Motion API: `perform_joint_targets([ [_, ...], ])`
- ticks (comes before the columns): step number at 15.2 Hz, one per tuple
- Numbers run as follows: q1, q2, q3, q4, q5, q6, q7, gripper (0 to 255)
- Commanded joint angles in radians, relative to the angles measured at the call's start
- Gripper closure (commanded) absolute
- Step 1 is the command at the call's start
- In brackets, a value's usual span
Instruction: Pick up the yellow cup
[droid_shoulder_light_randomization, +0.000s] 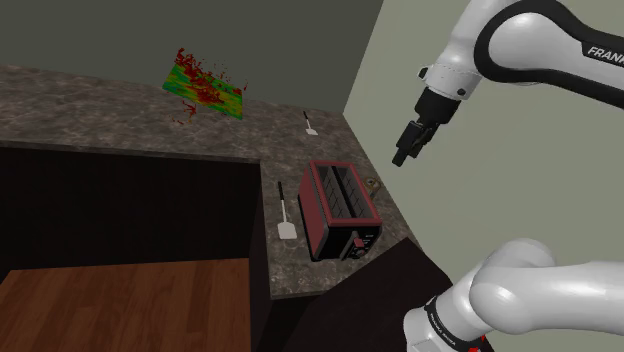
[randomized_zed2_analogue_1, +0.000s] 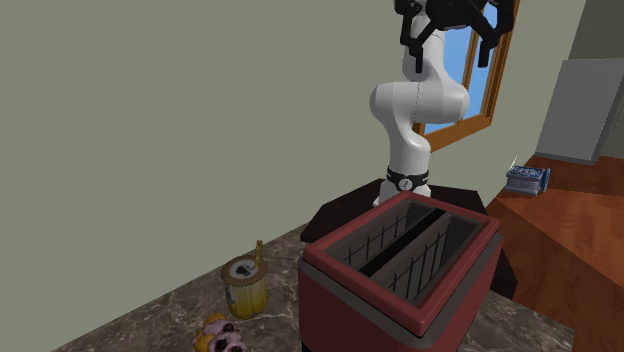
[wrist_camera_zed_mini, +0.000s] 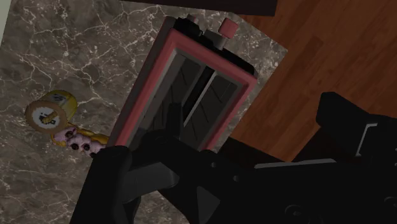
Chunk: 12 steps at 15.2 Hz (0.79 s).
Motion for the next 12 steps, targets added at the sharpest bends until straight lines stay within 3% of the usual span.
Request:
perform_joint_targets([
  [1,0.0,0.0,0.0,0.0,0.0,0.0,0.0,0],
  [12,-0.034,0.145,-0.164,-0.158,-0.133,0.309,-0.314,0],
])
